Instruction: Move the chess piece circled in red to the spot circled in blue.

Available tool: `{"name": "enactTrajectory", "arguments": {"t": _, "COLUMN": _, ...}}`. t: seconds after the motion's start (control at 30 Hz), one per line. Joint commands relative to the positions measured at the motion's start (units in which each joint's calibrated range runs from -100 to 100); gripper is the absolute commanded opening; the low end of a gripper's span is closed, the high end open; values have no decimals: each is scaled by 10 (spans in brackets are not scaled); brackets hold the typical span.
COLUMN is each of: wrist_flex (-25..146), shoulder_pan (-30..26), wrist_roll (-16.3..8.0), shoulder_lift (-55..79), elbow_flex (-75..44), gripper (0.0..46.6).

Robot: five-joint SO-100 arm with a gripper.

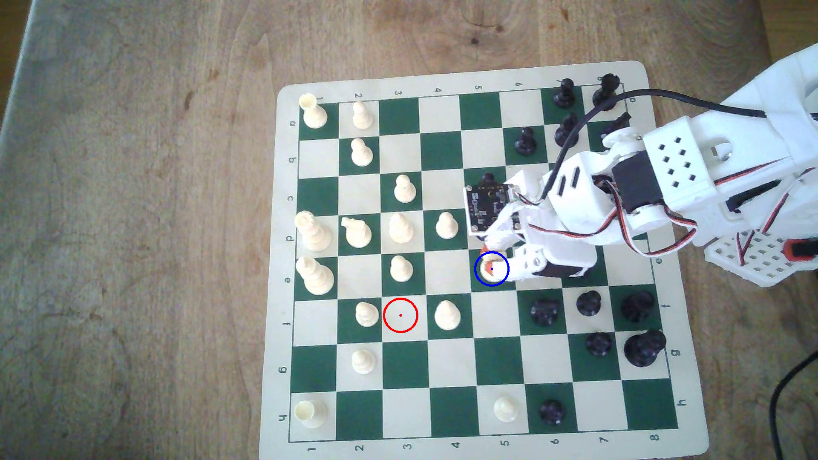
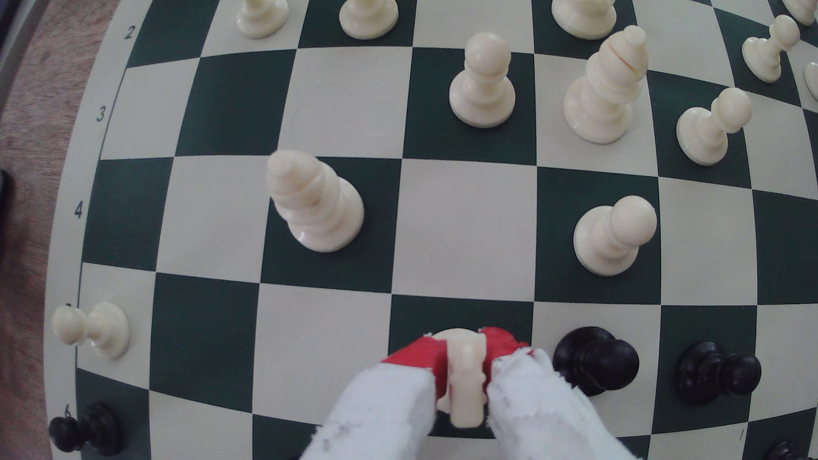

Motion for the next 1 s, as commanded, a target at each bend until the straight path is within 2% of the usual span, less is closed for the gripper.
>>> {"name": "enactTrajectory", "arguments": {"t": 0.0, "wrist_flex": -15, "shoulder_pan": 5, "wrist_roll": -3, "shoulder_lift": -4, "elbow_flex": -25, "gripper": 3}}
{"name": "enactTrajectory", "arguments": {"t": 0.4, "wrist_flex": -17, "shoulder_pan": 9, "wrist_roll": 0, "shoulder_lift": 12, "elbow_flex": -26, "gripper": 23}}
{"name": "enactTrajectory", "arguments": {"t": 0.43, "wrist_flex": -17, "shoulder_pan": 9, "wrist_roll": 0, "shoulder_lift": 11, "elbow_flex": -26, "gripper": 40}}
{"name": "enactTrajectory", "arguments": {"t": 0.5, "wrist_flex": -17, "shoulder_pan": 10, "wrist_roll": -2, "shoulder_lift": 6, "elbow_flex": -24, "gripper": 112}}
{"name": "enactTrajectory", "arguments": {"t": 0.57, "wrist_flex": -16, "shoulder_pan": 10, "wrist_roll": -2, "shoulder_lift": 1, "elbow_flex": -24, "gripper": 133}}
{"name": "enactTrajectory", "arguments": {"t": 0.97, "wrist_flex": 54, "shoulder_pan": 3, "wrist_roll": -2, "shoulder_lift": -96, "elbow_flex": -32, "gripper": 151}}
